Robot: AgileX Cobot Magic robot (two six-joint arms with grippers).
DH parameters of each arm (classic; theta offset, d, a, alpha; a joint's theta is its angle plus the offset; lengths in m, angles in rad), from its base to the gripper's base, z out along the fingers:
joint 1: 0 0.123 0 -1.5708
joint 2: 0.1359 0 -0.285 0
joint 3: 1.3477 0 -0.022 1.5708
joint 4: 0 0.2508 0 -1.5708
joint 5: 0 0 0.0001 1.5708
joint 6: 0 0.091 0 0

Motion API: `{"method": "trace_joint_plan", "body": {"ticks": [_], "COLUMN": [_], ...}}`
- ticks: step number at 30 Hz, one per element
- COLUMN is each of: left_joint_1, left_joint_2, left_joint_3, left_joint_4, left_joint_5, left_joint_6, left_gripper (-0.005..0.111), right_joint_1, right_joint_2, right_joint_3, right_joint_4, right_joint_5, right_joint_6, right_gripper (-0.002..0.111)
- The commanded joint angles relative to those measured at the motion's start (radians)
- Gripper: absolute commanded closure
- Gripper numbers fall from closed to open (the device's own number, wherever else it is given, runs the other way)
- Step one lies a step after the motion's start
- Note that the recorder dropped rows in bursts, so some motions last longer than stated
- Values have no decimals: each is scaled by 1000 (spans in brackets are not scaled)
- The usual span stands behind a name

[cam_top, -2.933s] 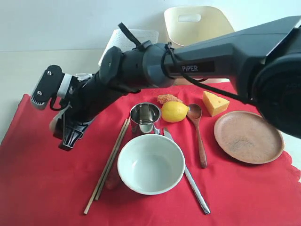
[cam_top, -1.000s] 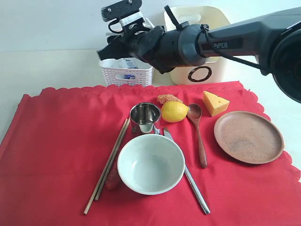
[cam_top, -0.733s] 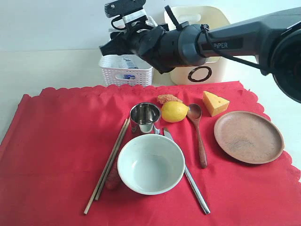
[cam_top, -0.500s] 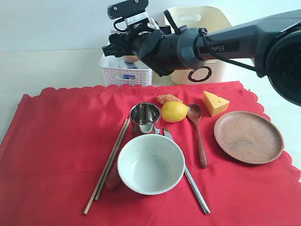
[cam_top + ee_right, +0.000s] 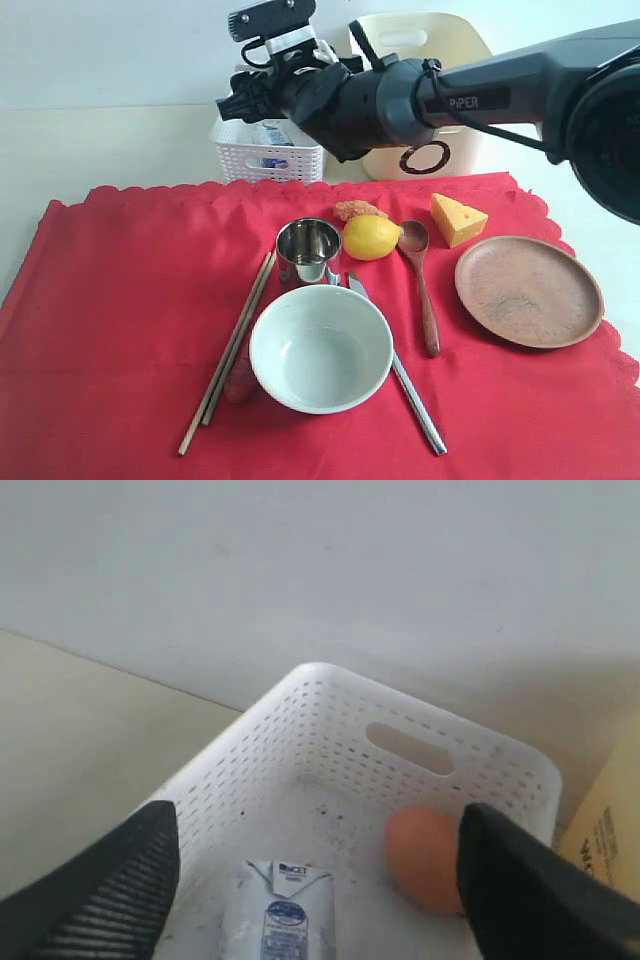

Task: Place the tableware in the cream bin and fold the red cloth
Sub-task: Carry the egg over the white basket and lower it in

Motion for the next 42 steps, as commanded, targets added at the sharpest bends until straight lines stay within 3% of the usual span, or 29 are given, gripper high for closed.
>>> {"method": "trace_joint_plan", "body": {"ticks": [1, 11, 16, 21, 33, 42], "left_joint_1": [-5, -5, -5, -5, -5, -5], "left_joint_2": [2, 2, 2, 2, 2, 2], "left_joint_3": [-3, -3, -3, -3, -3, -3], "left_joint_4": [2, 2, 2, 2, 2, 2], "left_joint_5": [-10, -10, -10, -10, -10, -10], "left_joint_6": [-6, -6, -6, -6, -6, -6], "left_gripper": [107, 107, 107, 107, 107, 107], "right_joint_1": [-4, -4, -4, -4, -4, -87], "right_joint_2": [-57, -195, -260, -312, -375, -373], "right_joint_3": [-5, -5, -5, -5, -5, 9], "right_joint_4": [-3, -21, -201, -397, -1116, -1156], "right_joint_5": [85, 395, 627, 780, 1120, 1239], "right_joint_6": [-2, -88, -97, 64, 626, 675], "right_gripper": [40, 48, 51, 54, 63, 87]}}
